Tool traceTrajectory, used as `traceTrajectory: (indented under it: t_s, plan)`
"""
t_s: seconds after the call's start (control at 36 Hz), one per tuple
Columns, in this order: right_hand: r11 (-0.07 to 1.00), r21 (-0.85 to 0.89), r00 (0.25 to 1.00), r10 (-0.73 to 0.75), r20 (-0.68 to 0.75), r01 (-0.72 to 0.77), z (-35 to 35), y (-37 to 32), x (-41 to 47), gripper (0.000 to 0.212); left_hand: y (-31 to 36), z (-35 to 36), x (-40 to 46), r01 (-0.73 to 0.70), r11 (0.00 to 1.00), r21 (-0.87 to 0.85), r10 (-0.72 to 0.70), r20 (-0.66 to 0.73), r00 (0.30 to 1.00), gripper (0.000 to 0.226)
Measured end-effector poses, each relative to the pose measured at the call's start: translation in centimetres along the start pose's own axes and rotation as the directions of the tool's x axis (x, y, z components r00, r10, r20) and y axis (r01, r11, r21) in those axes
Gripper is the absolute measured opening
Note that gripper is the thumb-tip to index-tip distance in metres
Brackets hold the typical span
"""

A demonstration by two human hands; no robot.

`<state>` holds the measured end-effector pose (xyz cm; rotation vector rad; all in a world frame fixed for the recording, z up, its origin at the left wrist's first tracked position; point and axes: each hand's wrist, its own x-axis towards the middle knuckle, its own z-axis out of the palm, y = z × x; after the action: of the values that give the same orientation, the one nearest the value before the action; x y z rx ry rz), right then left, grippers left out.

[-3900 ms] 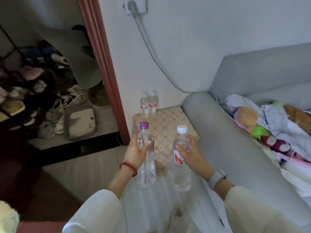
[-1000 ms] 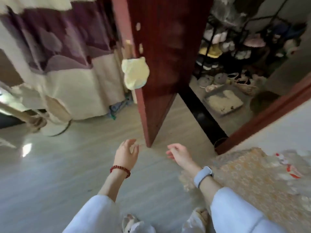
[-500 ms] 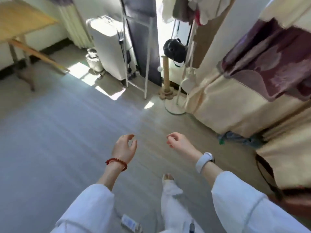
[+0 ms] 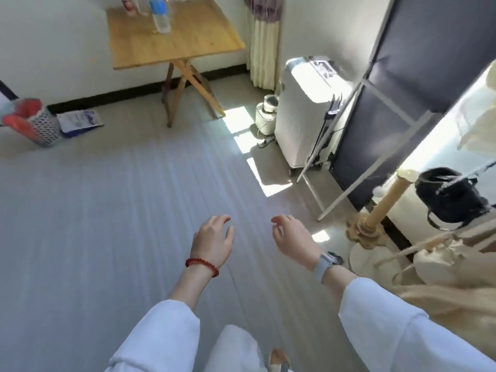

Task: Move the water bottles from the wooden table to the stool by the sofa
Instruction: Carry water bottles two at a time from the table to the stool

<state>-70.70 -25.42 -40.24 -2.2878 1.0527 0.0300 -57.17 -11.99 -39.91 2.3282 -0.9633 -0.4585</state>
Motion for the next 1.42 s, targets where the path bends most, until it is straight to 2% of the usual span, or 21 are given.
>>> traceTrajectory:
  t_s: [0.14,0.22,0.44,0.64,0.81,0.97,1.17,1.42]
  plan:
    - [0.983,-0.073,0.986,-0.166,0.026,0.167,0.5,-5.9,11.7,0.033,-4.9,-4.1,9.1,0.126,0.992,0.022,-0.123,-0.097,0.988,0.029]
    - [0.971,-0.049,0.972,-0.230,0.056,0.232,0.7,-10.4,19.4,0.032,-8.1,-7.0,16.1,0.184,0.983,0.004,-0.182,-0.138,0.974,0.029]
    - [0.953,-0.007,0.947,-0.300,0.112,0.303,-2.2,-24.0,38.7,0.032,-12.8,-17.3,36.6,0.184,0.981,-0.053,-0.192,-0.215,0.958,0.028]
    - [0.960,0.039,0.953,-0.280,0.111,0.277,-4.5,-30.8,54.0,0.031,-14.6,-22.7,52.0,0.135,0.985,-0.105,-0.157,-0.247,0.956,0.026]
    - [0.953,0.091,0.950,-0.296,0.095,0.288,-4.0,-37.0,69.4,0.029,-18.8,-26.7,66.4,0.146,0.983,-0.110,-0.171,-0.273,0.947,0.024]
    - [0.942,0.134,0.944,-0.321,0.080,0.309,-5.3,-45.2,84.7,0.028,-21.3,-34.5,81.8,0.162,0.983,-0.084,-0.180,-0.314,0.932,0.026]
    - [0.922,0.155,0.928,-0.367,0.068,0.354,-6.4,-55.3,97.4,0.028,-24.1,-42.9,95.1,0.094,0.994,-0.052,-0.107,-0.419,0.902,0.027]
    - [0.918,0.240,0.948,-0.317,-0.033,0.315,-3.6,-65.6,113.7,0.030,-32.2,-49.9,112.7,0.056,0.996,-0.073,-0.079,-0.379,0.922,0.030]
